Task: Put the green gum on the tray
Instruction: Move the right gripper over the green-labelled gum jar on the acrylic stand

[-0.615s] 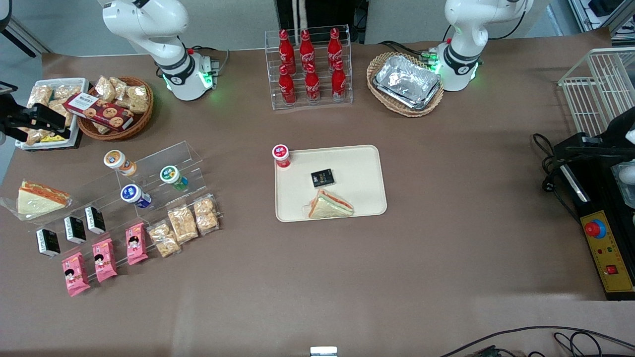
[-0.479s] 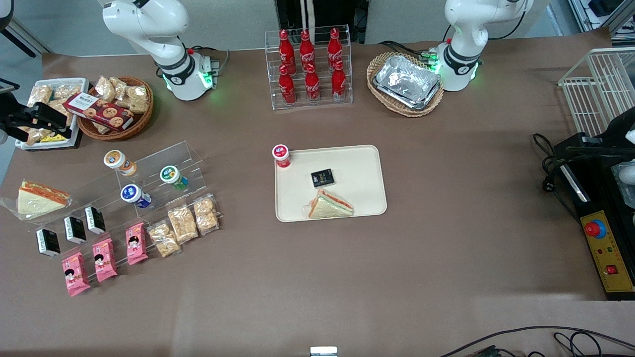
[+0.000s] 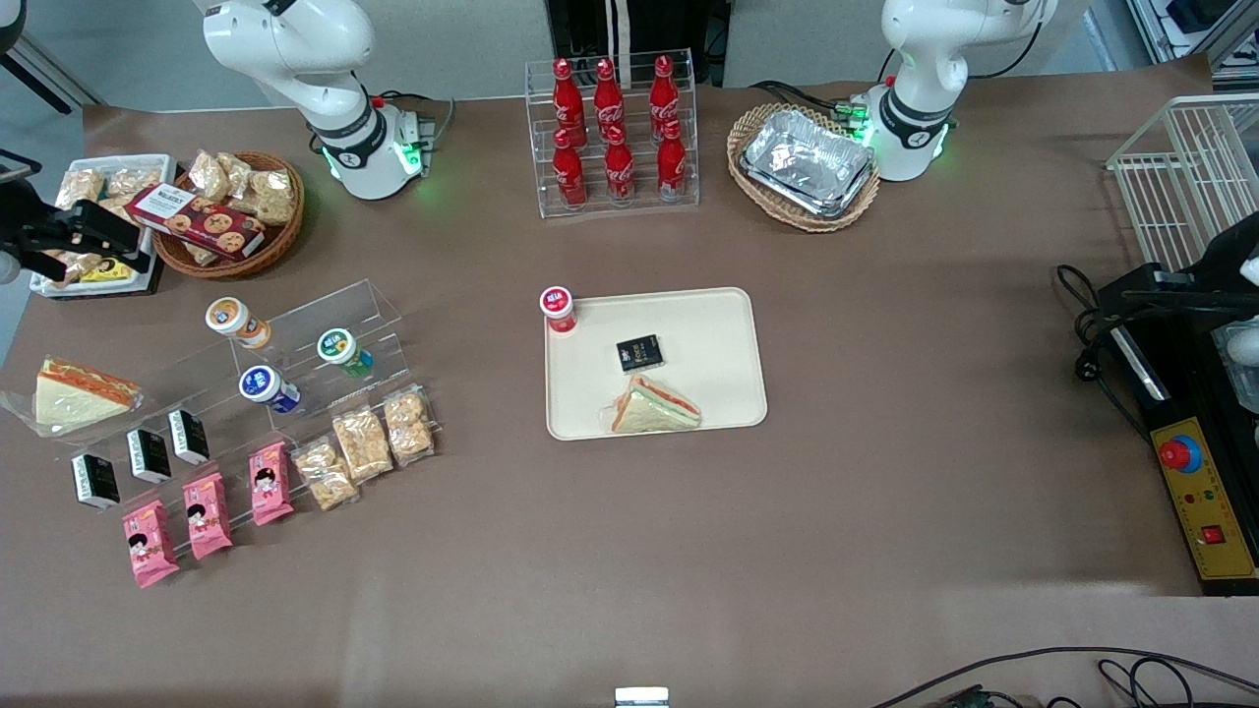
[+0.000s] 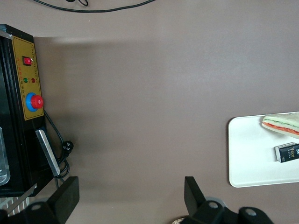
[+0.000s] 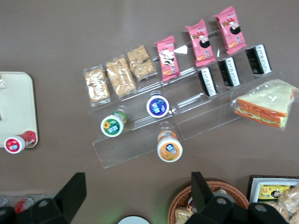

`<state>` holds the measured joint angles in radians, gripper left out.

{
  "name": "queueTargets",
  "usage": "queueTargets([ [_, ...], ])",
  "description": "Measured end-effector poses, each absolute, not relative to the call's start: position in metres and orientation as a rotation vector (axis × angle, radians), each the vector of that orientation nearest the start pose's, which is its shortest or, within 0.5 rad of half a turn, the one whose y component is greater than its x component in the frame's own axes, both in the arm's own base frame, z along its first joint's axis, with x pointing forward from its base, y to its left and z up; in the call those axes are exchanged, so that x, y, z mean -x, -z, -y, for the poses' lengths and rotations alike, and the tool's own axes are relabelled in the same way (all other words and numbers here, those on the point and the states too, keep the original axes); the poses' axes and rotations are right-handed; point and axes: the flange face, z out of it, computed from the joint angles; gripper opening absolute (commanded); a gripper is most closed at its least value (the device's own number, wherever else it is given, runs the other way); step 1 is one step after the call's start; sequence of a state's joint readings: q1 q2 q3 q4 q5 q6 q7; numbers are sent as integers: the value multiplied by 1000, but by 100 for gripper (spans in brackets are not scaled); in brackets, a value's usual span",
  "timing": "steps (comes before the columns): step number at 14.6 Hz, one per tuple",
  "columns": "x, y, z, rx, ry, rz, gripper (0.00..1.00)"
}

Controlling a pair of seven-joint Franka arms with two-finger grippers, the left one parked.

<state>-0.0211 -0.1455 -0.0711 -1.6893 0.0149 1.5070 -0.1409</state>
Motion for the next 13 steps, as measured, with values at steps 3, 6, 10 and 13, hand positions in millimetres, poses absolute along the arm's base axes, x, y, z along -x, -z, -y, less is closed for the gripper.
queueTargets([
  [3,-501,-637,10,3113,-68,149,100],
  [6,-493,-633,-40,3129,-90,148,100],
  [10,-462,-624,-64,3118,-100,167,100],
  [13,-448,-615,-62,3120,-88,160,100],
])
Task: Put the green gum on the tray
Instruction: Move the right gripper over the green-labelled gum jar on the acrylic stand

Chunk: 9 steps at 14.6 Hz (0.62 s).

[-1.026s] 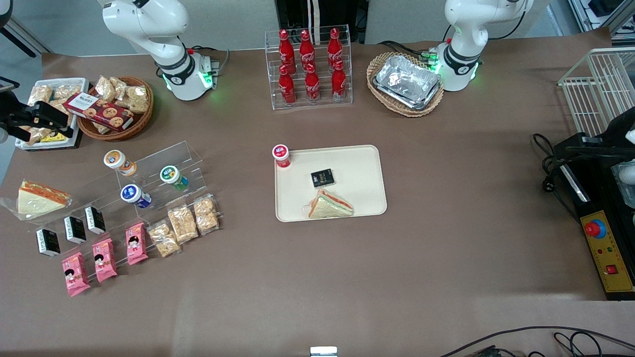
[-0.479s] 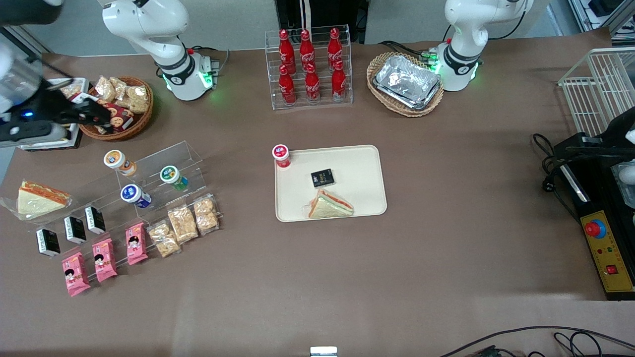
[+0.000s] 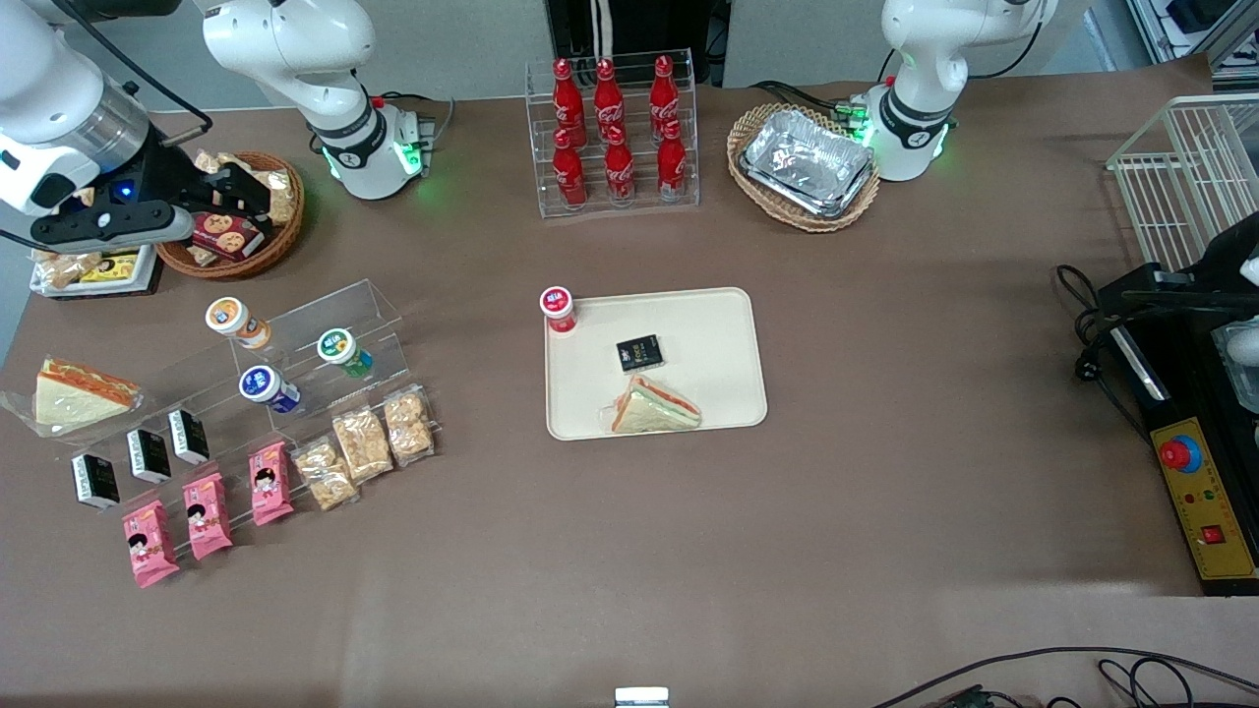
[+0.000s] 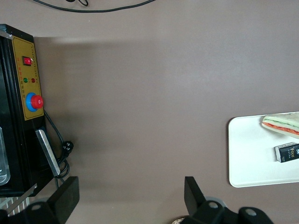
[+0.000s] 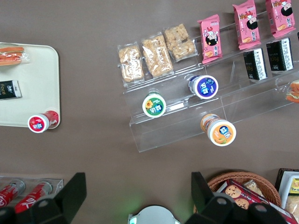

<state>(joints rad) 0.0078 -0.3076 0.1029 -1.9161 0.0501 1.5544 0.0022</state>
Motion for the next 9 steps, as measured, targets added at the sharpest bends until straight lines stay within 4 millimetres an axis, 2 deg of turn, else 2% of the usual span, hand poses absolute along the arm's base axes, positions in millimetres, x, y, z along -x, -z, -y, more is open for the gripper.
queueTargets([
  [3,-450,-604,-61,3120,-67,156,100],
  [5,-455,-585,-61,3119,-35,151,100],
  [7,-460,-551,-62,3116,4,148,100],
  [9,-462,-505,-64,3115,12,151,100],
])
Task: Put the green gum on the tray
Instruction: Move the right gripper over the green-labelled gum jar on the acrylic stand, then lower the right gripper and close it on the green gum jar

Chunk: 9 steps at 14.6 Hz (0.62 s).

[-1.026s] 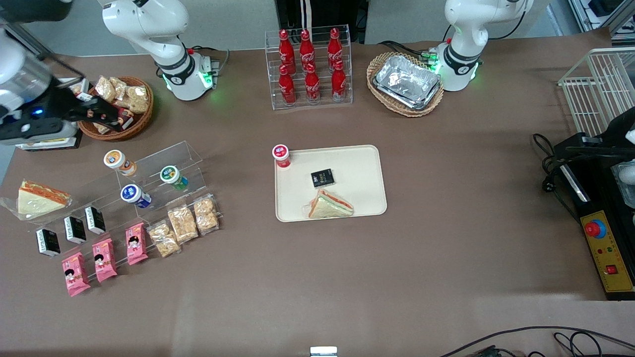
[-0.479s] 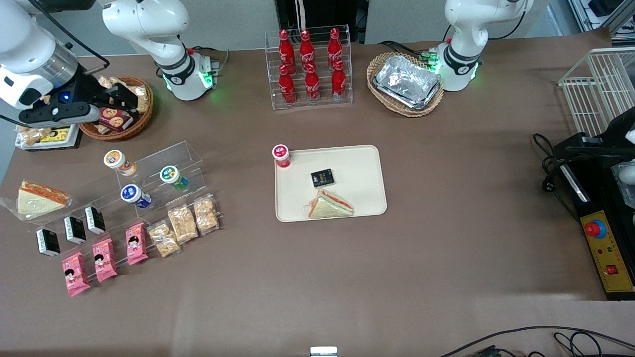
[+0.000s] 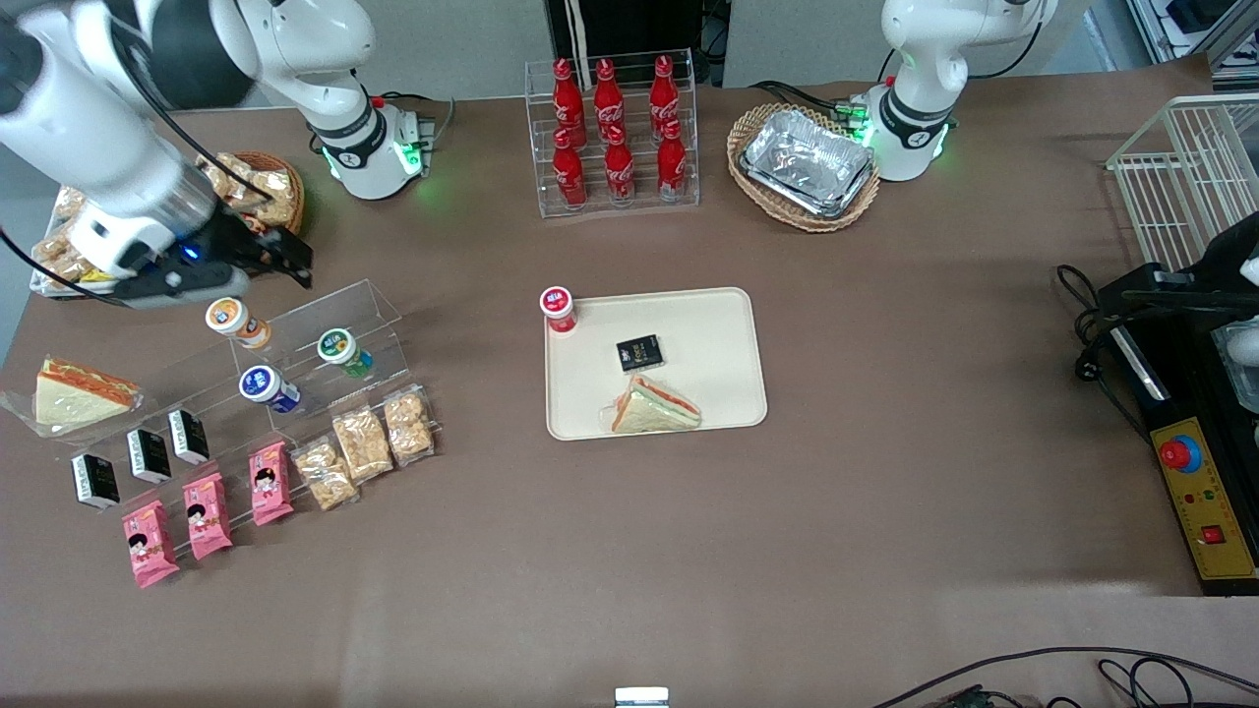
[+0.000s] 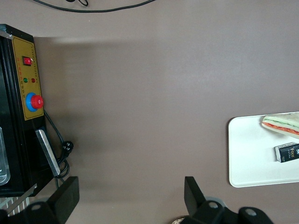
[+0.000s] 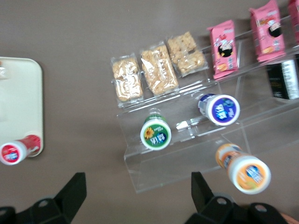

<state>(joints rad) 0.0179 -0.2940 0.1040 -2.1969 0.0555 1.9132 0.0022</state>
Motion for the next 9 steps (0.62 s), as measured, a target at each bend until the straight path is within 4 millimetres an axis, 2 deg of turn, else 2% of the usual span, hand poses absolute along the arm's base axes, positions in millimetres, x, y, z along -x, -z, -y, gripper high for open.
queueTargets([
  [2,-463,-461,-63,3115,-4,146,100],
  [4,-464,-428,-61,3114,-19,140,100],
  [7,-462,-395,-60,3114,-30,134,100],
  [9,-460,-379,-58,3114,-34,130,100],
])
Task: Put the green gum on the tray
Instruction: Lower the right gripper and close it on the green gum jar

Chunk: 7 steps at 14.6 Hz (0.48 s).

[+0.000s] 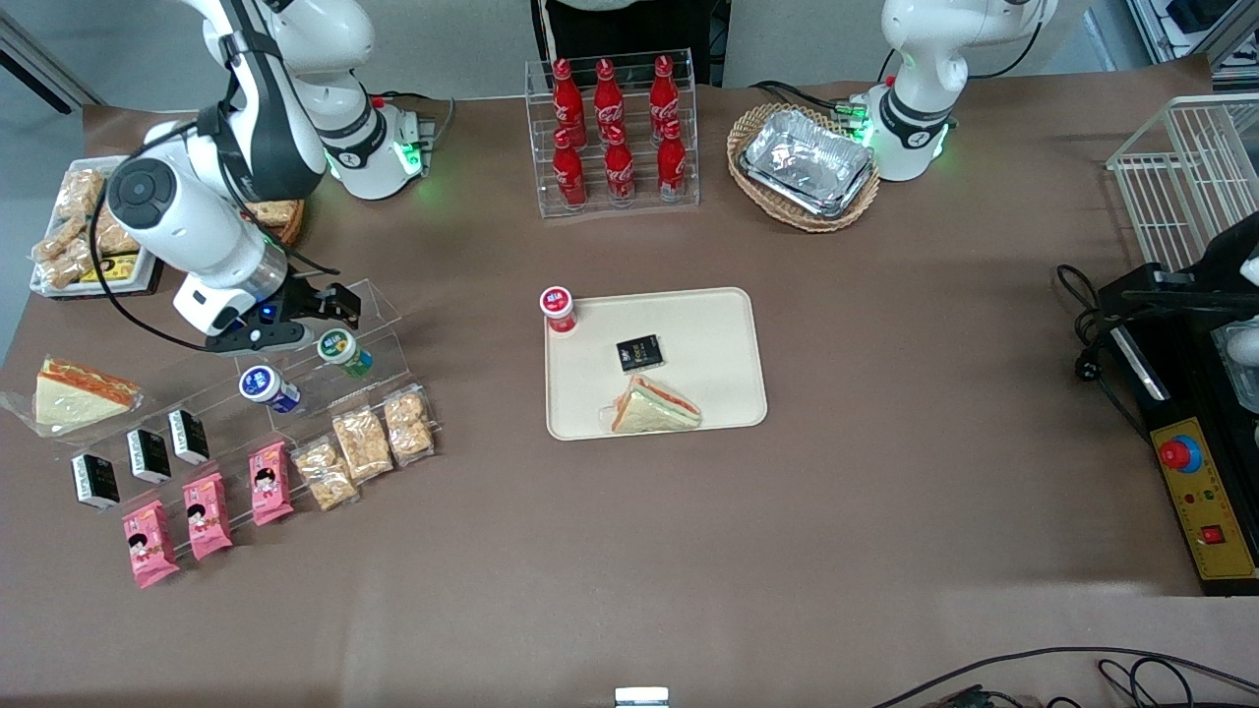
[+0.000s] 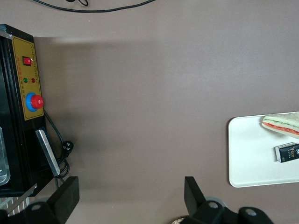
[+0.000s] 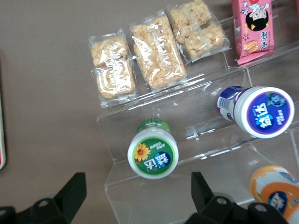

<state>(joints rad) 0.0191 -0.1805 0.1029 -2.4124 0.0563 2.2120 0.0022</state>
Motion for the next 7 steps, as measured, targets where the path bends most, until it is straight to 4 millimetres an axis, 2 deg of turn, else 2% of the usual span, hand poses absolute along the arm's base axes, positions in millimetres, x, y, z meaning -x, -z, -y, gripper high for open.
queueTargets([
  [7,-465,-338,-54,3110,-52,111,100],
])
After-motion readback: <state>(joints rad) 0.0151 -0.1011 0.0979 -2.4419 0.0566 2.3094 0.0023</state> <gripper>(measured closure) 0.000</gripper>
